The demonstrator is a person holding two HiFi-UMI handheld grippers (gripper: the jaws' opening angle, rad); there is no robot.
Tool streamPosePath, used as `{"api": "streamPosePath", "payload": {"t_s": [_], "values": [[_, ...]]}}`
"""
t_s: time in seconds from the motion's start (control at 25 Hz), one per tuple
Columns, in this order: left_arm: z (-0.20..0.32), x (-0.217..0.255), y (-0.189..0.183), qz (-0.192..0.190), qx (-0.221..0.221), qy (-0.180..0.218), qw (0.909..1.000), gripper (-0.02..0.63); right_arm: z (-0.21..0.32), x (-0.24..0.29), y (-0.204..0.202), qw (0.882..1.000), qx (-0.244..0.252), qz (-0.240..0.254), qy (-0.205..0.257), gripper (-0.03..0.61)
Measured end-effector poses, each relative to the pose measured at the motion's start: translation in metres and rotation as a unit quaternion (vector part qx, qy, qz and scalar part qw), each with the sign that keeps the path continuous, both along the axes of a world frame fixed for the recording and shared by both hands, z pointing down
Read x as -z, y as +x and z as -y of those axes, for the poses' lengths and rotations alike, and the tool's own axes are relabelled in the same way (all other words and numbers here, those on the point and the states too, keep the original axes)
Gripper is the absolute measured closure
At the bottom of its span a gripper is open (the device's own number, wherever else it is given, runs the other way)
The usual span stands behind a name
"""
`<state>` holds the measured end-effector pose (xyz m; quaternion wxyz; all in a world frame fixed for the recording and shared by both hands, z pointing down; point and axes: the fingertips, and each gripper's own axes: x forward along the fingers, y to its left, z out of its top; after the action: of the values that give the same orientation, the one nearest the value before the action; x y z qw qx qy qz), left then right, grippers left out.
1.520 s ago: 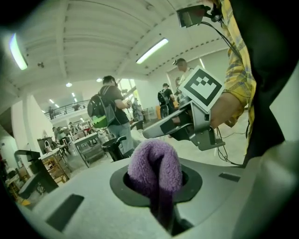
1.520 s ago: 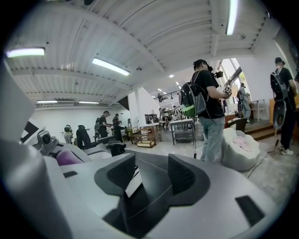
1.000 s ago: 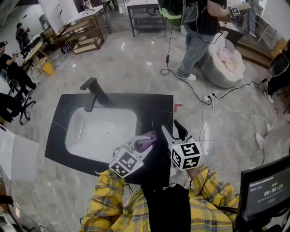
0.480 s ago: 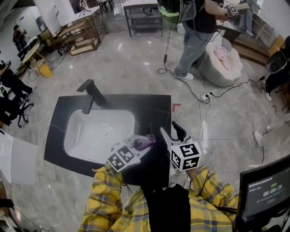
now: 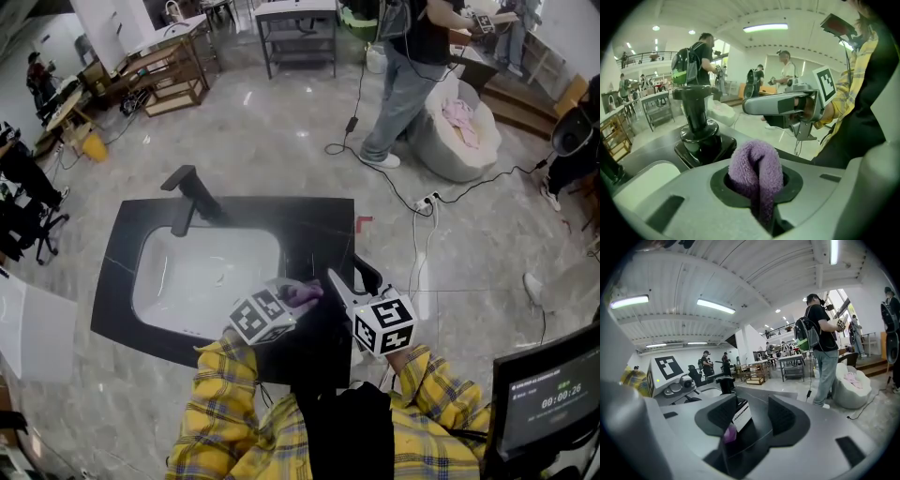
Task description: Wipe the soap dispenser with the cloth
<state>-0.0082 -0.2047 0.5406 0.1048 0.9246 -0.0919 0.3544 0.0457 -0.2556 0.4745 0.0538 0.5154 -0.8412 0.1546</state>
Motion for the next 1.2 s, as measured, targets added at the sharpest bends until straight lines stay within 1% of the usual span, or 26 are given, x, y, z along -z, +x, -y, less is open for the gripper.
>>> {"api": "streamPosePath", "payload": {"t_s": [0.16, 0.24, 0.32, 0.4, 0.48, 0.64, 0.76, 0.84, 0.96, 1.08, 1.2], "values": [[0.001, -0.006, -0.003, 0.040, 0.015, 0.025, 0.9988, 0.571, -0.003, 0.006, -0.006, 1.000, 0.020, 0.004, 0.006, 0.371], [-0.002, -0.003, -0.004, 0.048, 0.018, 0.027, 0.9983, 0.571, -0.003, 0.006, -0.009, 1.000, 0.028, 0.004, 0.005, 0.371], [-0.005, 0.004, -0.008, 0.047, 0.024, 0.026, 0.9983, 0.571, -0.003, 0.004, -0.013, 0.999, 0.040, 0.001, 0.002, 0.371], [-0.009, 0.015, -0.011, 0.025, 0.037, 0.025, 0.9987, 0.571, -0.003, 0.002, -0.018, 0.998, 0.058, -0.002, -0.005, 0.371], [-0.014, 0.029, -0.012, -0.011, 0.055, 0.021, 0.9982, 0.571, -0.002, 0.000, -0.023, 0.997, 0.078, -0.007, -0.008, 0.371], [-0.023, 0.051, -0.019, -0.080, 0.095, 0.015, 0.9921, 0.571, 0.000, 0.002, -0.034, 0.990, 0.141, -0.024, 0.001, 0.371], [-0.026, 0.068, -0.024, -0.136, 0.136, 0.010, 0.9812, 0.571, 0.006, 0.007, -0.037, 0.983, 0.181, -0.031, 0.005, 0.371], [-0.023, 0.079, -0.029, -0.173, 0.168, 0.012, 0.9705, 0.571, 0.010, 0.009, -0.042, 0.978, 0.206, -0.037, 0.011, 0.371], [-0.018, 0.092, -0.039, -0.216, 0.213, 0.016, 0.9527, 0.571, 0.012, 0.006, -0.057, 0.966, 0.255, -0.043, 0.007, 0.371], [-0.017, 0.099, -0.051, -0.247, 0.245, 0.003, 0.9375, 0.571, 0.012, 0.000, -0.070, 0.952, 0.299, -0.059, -0.003, 0.370], [-0.018, 0.103, -0.063, -0.259, 0.262, -0.001, 0.9294, 0.571, 0.011, -0.003, -0.079, 0.936, 0.341, -0.085, 0.002, 0.370]]}}
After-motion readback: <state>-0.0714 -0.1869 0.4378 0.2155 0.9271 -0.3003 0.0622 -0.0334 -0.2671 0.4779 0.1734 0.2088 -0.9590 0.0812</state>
